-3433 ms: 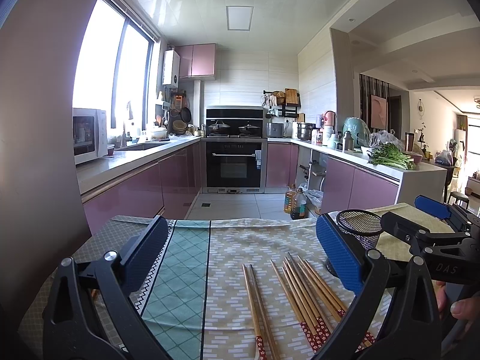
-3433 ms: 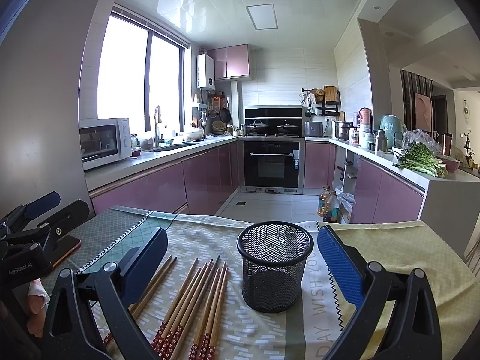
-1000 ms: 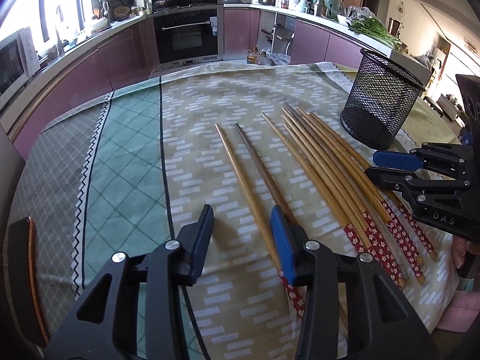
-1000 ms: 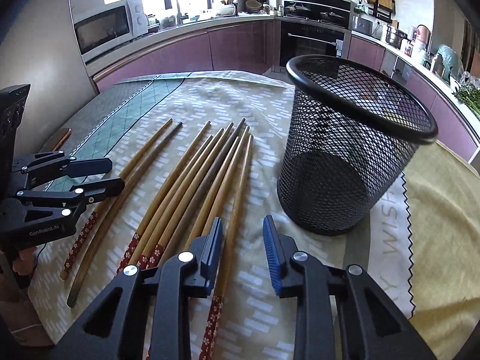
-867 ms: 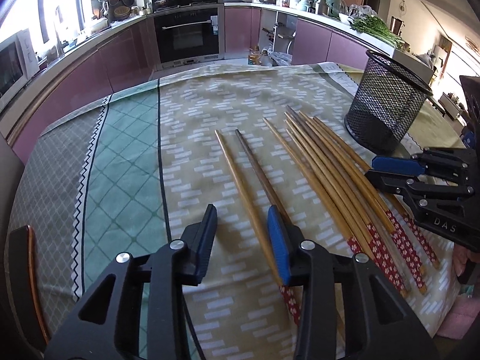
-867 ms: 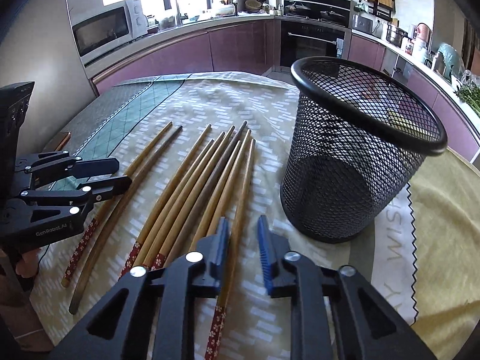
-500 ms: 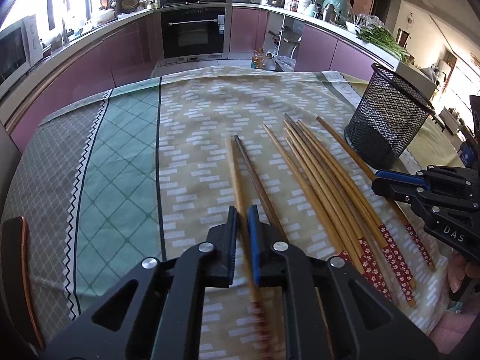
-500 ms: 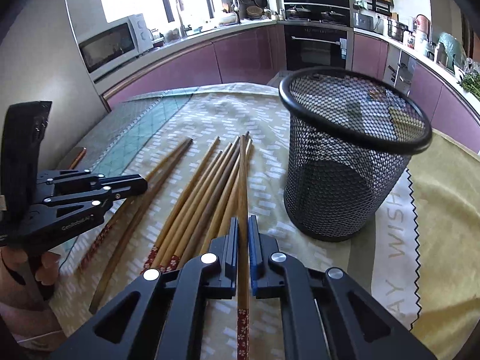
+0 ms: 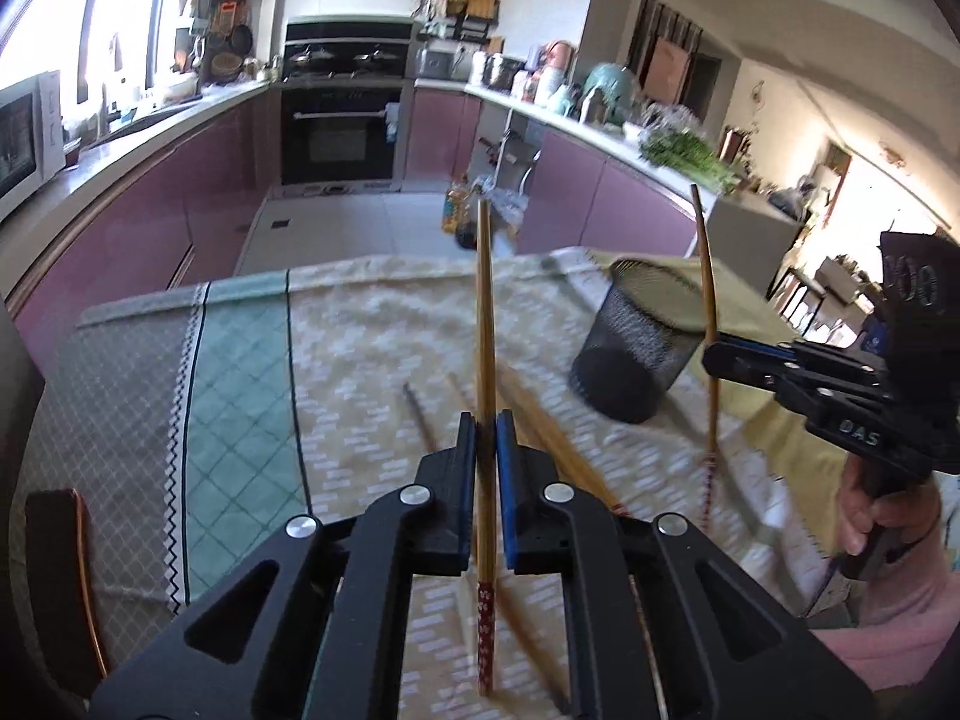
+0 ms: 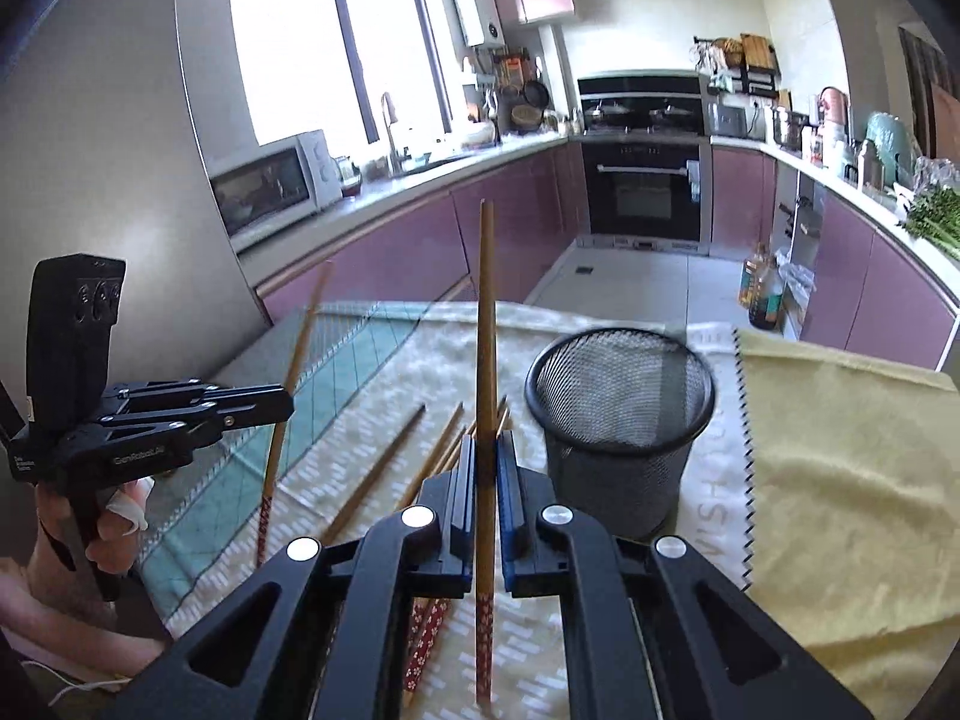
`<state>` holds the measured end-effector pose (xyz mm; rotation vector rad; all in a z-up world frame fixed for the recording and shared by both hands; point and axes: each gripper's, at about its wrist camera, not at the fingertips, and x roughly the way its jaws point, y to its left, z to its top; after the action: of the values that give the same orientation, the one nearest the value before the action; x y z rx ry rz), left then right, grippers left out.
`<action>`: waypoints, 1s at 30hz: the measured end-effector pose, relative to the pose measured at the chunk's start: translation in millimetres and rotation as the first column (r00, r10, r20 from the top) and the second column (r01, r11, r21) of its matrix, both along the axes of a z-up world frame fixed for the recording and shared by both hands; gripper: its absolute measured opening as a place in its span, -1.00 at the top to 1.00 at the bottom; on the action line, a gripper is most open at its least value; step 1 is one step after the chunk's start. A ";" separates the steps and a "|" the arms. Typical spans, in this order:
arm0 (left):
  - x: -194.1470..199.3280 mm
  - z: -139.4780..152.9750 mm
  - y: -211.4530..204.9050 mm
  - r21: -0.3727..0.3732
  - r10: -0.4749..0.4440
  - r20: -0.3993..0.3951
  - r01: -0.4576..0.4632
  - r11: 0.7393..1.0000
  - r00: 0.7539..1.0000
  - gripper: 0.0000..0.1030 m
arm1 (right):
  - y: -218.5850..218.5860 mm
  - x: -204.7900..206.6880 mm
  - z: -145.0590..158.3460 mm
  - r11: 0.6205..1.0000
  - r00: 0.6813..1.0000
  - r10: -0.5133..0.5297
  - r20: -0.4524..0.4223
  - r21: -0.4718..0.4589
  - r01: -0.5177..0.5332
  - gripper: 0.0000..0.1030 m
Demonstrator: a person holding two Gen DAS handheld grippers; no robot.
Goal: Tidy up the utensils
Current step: 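Lift the left gripper's chopstick upright over the mesh cup while the right gripper carries its own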
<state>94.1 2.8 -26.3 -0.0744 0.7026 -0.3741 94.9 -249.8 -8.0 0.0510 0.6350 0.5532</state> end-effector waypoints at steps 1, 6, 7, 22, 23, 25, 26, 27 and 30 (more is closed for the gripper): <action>-3.0 6.6 -0.3 -0.014 -0.006 0.016 0.007 1.000 1.000 0.85 | -3.9 -1.2 4.0 1.000 1.000 -0.005 0.014 0.008 0.005 0.89; -14.9 38.4 -1.0 -0.091 -0.043 0.089 0.051 0.995 0.995 0.85 | -18.4 0.1 23.7 0.999 0.998 -0.013 0.067 0.048 0.009 0.89; -15.6 44.7 -1.7 -0.101 -0.046 0.108 0.057 0.993 0.993 0.85 | -21.1 0.6 29.3 0.998 0.996 -0.011 0.084 0.057 0.006 0.89; 30.6 125.9 -56.2 -0.212 -0.120 0.285 0.184 0.960 0.951 0.86 | -50.9 29.2 85.3 0.994 0.972 -0.079 0.223 0.092 0.060 0.89; 34.6 127.4 -61.9 -0.208 -0.128 0.283 0.190 0.960 0.951 0.86 | -52.1 32.8 85.1 0.994 0.970 -0.087 0.227 0.090 0.068 0.89; 44.5 124.3 -72.0 -0.202 -0.139 0.267 0.196 0.960 0.954 0.86 | -53.8 41.2 81.7 0.993 0.970 -0.100 0.221 0.084 0.083 0.89; 48.8 121.7 -77.8 -0.194 -0.144 0.256 0.197 0.961 0.956 0.86 | -54.2 44.9 79.9 0.993 0.972 -0.102 0.213 0.080 0.087 0.89; 52.9 117.3 -81.9 -0.185 -0.147 0.244 0.195 0.963 0.958 0.86 | -53.6 49.5 76.5 0.993 0.975 -0.102 0.200 0.075 0.088 0.89; 66.8 100.4 -95.6 -0.150 -0.180 0.195 0.211 0.966 0.964 0.86 | -50.6 62.5 62.5 0.995 0.985 -0.091 0.147 0.053 0.084 0.89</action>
<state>160.9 -92.8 74.1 -0.1314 0.4985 -0.6234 157.4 -300.4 54.5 0.0804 0.4715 0.4815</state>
